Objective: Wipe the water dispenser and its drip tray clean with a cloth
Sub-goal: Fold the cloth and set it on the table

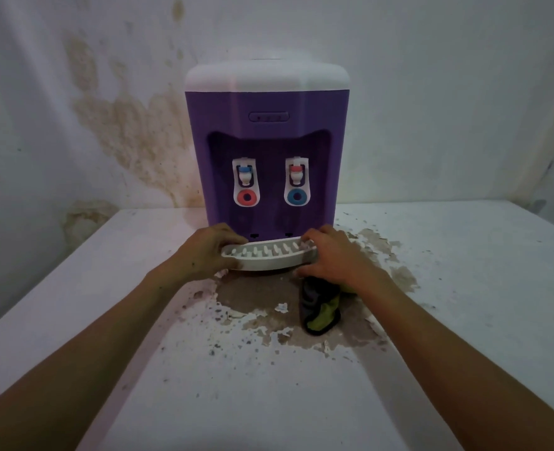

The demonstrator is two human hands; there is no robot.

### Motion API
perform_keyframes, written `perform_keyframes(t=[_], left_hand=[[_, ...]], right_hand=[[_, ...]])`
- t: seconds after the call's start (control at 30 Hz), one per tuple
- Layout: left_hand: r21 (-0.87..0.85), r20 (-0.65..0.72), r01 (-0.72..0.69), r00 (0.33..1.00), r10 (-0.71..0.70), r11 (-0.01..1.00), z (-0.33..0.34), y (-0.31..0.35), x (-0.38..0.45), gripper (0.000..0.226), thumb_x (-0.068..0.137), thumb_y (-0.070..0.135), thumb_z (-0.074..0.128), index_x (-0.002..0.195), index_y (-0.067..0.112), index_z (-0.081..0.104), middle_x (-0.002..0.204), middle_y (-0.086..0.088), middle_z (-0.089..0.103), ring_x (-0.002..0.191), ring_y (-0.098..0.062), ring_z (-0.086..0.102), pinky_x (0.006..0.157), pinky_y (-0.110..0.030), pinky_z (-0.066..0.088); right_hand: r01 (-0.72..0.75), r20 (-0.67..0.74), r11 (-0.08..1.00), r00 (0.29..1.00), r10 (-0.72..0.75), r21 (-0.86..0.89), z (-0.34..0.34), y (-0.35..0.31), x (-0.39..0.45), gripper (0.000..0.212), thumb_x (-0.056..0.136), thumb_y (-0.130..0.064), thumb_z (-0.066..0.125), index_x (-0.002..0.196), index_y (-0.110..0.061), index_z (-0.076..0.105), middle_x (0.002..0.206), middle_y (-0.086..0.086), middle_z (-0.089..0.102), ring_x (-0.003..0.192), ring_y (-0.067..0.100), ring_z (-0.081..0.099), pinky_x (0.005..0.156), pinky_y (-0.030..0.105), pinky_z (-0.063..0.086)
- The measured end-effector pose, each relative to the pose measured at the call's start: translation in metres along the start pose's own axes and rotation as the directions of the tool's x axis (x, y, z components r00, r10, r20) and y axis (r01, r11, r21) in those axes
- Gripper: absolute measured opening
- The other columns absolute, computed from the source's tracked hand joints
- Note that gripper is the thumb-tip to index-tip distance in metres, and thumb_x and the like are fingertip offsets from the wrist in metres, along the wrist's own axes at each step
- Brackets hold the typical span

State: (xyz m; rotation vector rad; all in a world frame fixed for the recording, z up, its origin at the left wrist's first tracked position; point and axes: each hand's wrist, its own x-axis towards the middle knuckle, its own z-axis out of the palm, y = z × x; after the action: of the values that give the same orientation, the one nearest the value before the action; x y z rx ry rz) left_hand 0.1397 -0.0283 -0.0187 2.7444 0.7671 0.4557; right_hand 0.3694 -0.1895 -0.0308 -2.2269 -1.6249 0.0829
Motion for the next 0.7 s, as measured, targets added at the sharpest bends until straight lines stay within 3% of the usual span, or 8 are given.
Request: perform_keyframes(t=[0.13, 0.27, 0.37, 0.47, 0.57, 0.7], left_hand=[[-0.064, -0.021, 0.021, 1.000, -0.022, 0.998, 0.009, -0.009, 0.010, 0.049, 0.086, 0.024, 0.079, 0.133, 0.021, 0.066, 0.120, 0.006, 0.061, 0.105, -0.009, 0.057, 0.086, -0.016, 0.043], [-0.124, -0.063, 0.010, 0.998, -0.018, 0.992, 0.019, -0.018, 0.012, 0.043, 0.087, 0.018, 0.078, 0.129, 0.026, 0.068, 0.121, 0.008, 0.064, 0.107, -0.006, 0.059, 0.086, -0.010, 0.041], [-0.086, -0.140, -0.003, 0.990, -0.009, 0.996, 0.029, -0.020, 0.011, 0.035, 0.088, 0.011, 0.076, 0.121, 0.022, 0.073, 0.123, 0.001, 0.069, 0.111, -0.013, 0.063, 0.097, -0.024, 0.050], [-0.022, -0.251, -0.012, 0.968, 0.006, 1.000, 0.037, -0.020, 0.009, 0.032, 0.090, 0.009, 0.073, 0.122, 0.015, 0.073, 0.127, -0.006, 0.070, 0.117, -0.021, 0.064, 0.105, -0.031, 0.045], [0.087, -0.287, -0.030, 0.957, 0.054, 0.996, 0.043, -0.017, 0.011, 0.031, 0.093, 0.015, 0.070, 0.124, 0.016, 0.072, 0.123, -0.009, 0.072, 0.115, -0.027, 0.065, 0.101, -0.038, 0.049], [0.260, -0.221, -0.018, 0.972, 0.078, 0.965, 0.051, -0.011, 0.018, 0.041, 0.087, 0.032, 0.077, 0.126, 0.024, 0.071, 0.121, -0.002, 0.070, 0.110, -0.023, 0.064, 0.093, -0.043, 0.055]], right_hand=[[-0.017, -0.082, 1.000, 0.996, 0.018, 0.015, 0.005, 0.001, 0.010, 0.052, 0.078, -0.032, 0.083, 0.123, -0.019, 0.058, 0.121, 0.007, 0.051, 0.108, 0.025, 0.056, 0.090, 0.034, 0.047], [-0.033, -0.154, 0.999, 0.988, 0.030, -0.012, 0.013, -0.001, 0.017, 0.038, 0.080, -0.027, 0.079, 0.111, -0.022, 0.058, 0.107, 0.003, 0.051, 0.098, 0.026, 0.058, 0.082, 0.037, 0.053], [-0.025, -0.192, 0.998, 0.981, 0.013, -0.063, 0.021, 0.000, 0.023, 0.032, 0.081, -0.029, 0.078, 0.104, -0.026, 0.055, 0.101, 0.000, 0.051, 0.090, 0.027, 0.060, 0.077, 0.041, 0.056], [-0.007, -0.229, 0.996, 0.973, -0.015, -0.094, 0.028, 0.000, 0.027, 0.031, 0.082, -0.033, 0.075, 0.103, -0.029, 0.053, 0.102, -0.001, 0.053, 0.086, 0.027, 0.060, 0.072, 0.043, 0.057], [-0.014, -0.258, 0.994, 0.966, -0.014, -0.107, 0.031, 0.000, 0.032, 0.028, 0.084, -0.037, 0.073, 0.102, -0.029, 0.053, 0.100, -0.002, 0.054, 0.087, 0.027, 0.059, 0.070, 0.040, 0.056], [-0.023, -0.217, 0.987, 0.976, -0.013, -0.159, 0.031, 0.001, 0.036, 0.024, 0.088, -0.035, 0.069, 0.106, -0.029, 0.054, 0.102, 0.001, 0.053, 0.092, 0.030, 0.060, 0.074, 0.042, 0.056]])
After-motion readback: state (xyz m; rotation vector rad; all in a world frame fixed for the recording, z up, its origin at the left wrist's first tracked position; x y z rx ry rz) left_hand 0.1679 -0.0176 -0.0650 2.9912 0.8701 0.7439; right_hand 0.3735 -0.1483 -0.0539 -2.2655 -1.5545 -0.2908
